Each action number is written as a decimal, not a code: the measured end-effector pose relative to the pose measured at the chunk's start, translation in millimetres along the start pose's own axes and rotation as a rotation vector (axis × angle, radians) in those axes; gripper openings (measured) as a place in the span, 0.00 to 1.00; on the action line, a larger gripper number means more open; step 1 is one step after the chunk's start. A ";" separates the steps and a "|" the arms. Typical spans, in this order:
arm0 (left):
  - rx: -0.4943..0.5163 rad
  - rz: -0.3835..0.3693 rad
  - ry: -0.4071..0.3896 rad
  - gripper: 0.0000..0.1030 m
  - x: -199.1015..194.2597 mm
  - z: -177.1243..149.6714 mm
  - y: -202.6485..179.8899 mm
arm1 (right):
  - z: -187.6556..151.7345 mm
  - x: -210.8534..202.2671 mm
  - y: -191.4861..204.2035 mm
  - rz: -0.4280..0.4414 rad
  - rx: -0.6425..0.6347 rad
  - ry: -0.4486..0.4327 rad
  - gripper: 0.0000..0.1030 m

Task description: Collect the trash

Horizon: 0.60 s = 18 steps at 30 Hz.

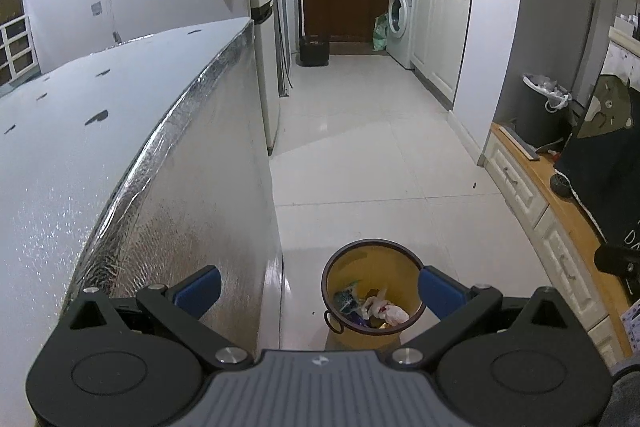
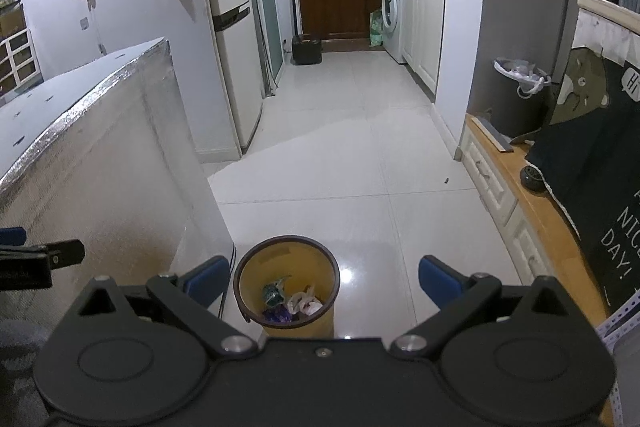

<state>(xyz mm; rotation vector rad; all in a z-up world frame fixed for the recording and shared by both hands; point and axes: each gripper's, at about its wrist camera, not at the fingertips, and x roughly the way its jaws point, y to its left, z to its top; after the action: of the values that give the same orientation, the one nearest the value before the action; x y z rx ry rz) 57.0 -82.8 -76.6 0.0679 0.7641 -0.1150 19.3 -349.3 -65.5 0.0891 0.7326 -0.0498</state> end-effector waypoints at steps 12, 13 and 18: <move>0.008 -0.017 -0.004 1.00 -0.3 -3.1 4.3 | -3.2 1.9 2.4 -0.004 -0.015 -0.010 0.99; 0.007 -0.018 -0.006 1.00 -0.6 -3.5 4.9 | -3.5 1.8 3.2 -0.005 -0.018 -0.011 0.99; 0.006 -0.023 -0.007 1.00 -1.6 -4.8 6.0 | -3.9 0.2 5.2 -0.006 -0.024 -0.014 0.99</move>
<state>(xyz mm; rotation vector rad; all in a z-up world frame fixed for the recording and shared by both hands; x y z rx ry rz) 53.3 -76.3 -78.8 0.0642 0.7574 -0.1394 17.3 -343.7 -68.2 0.0640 0.7192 -0.0475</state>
